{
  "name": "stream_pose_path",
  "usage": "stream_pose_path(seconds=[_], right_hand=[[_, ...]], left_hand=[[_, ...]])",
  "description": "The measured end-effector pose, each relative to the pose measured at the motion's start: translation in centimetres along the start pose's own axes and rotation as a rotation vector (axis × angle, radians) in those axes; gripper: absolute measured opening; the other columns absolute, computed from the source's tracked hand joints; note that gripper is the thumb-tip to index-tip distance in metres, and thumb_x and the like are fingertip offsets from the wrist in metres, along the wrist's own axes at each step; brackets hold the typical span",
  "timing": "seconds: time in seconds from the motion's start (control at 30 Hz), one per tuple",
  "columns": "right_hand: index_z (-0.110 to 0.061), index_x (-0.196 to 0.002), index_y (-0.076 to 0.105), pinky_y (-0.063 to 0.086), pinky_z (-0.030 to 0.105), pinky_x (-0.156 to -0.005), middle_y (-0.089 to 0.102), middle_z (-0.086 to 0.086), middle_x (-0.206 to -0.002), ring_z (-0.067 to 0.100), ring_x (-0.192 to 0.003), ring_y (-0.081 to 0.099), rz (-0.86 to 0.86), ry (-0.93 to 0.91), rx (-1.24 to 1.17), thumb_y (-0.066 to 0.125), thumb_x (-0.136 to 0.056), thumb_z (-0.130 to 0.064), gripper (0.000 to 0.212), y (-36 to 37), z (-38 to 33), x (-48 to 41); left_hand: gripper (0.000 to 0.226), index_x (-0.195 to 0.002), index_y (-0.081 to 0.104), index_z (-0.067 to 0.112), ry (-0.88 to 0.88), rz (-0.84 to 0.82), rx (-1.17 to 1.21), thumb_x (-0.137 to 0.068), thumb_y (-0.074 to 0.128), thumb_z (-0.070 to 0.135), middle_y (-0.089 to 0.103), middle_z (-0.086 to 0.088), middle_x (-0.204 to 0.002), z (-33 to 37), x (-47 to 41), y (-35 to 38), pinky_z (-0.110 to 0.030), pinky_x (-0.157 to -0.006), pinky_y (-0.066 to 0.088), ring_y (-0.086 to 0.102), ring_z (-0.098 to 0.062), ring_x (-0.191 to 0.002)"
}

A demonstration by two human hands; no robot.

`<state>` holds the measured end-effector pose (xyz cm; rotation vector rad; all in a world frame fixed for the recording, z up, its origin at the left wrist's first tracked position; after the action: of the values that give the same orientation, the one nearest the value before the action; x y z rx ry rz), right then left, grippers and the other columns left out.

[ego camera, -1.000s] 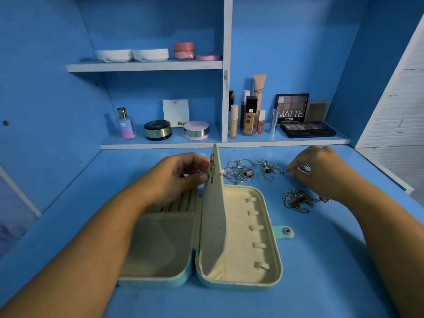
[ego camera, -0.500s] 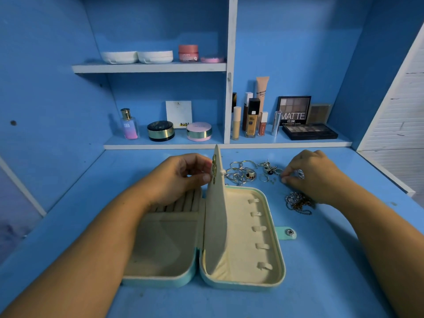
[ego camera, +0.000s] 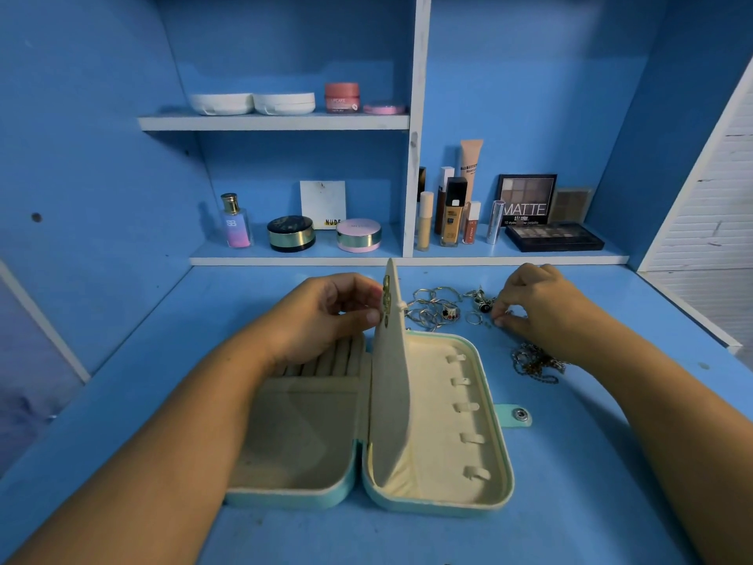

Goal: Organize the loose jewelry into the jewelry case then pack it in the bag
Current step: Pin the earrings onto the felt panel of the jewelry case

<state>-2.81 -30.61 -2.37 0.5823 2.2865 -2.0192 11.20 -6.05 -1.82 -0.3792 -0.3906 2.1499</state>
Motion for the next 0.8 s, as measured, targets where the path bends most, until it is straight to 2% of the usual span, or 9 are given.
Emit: stream_pose_path(seconds=[0.1, 0.27, 0.5, 0.8], right_hand=[[-0.021, -0.097, 0.072, 0.041, 0.043, -0.091, 0.051, 0.004, -0.108, 0.026, -0.105, 0.042, -0.019, -0.009, 0.064, 0.068, -0.085, -0.024, 0.012, 0.10, -0.27, -0.15], [-0.023, -0.099, 0.068, 0.040, 0.041, -0.091, 0.050, 0.003, -0.110, 0.024, -0.107, 0.042, -0.006, 0.029, 0.031, 0.069, -0.085, -0.027, 0.015, -0.13, -0.05, 0.05], [-0.026, -0.092, 0.068, 0.040, 0.043, -0.093, 0.046, -0.001, -0.103, 0.022, -0.104, 0.040, -0.025, 0.037, -0.018, 0.069, -0.084, -0.024, 0.008, -0.36, 0.27, 0.47], [-0.023, -0.104, 0.069, 0.037, 0.042, -0.099, 0.041, -0.003, -0.107, 0.023, -0.112, 0.038, -0.117, 0.086, 0.034, 0.061, -0.091, -0.030, 0.017, 0.00, -0.24, 0.20]], left_hand=[[0.019, -0.107, 0.065, 0.010, 0.002, 0.004, 0.015, -0.092, 0.060, 0.001, 0.068, -0.015, -0.115, 0.06, 0.10, -0.03, -0.044, -0.105, 0.046, 0.061, -0.031, -0.114], [0.019, -0.107, 0.066, 0.013, -0.004, 0.004, 0.017, -0.091, 0.061, 0.003, 0.069, -0.012, -0.114, 0.12, 0.16, -0.05, -0.042, -0.105, 0.046, 0.062, -0.027, -0.114], [0.019, -0.109, 0.065, 0.009, 0.001, 0.000, 0.023, -0.092, 0.060, 0.001, 0.068, -0.014, -0.115, 0.22, 0.17, 0.09, -0.043, -0.104, 0.046, 0.061, -0.030, -0.114], [0.020, -0.108, 0.064, 0.009, 0.001, -0.003, 0.024, -0.091, 0.060, 0.000, 0.068, -0.016, -0.115, 0.39, 0.17, 0.15, -0.040, -0.103, 0.047, 0.061, -0.031, -0.113]])
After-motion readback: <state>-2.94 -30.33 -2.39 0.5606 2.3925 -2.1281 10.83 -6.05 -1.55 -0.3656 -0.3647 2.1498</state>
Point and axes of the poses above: each hand's wrist, its own x-axis away from the middle knuckle, its own y-axis out of the palm, z = x × y, the point moved 3 cm from there along -x, towards the middle knuckle
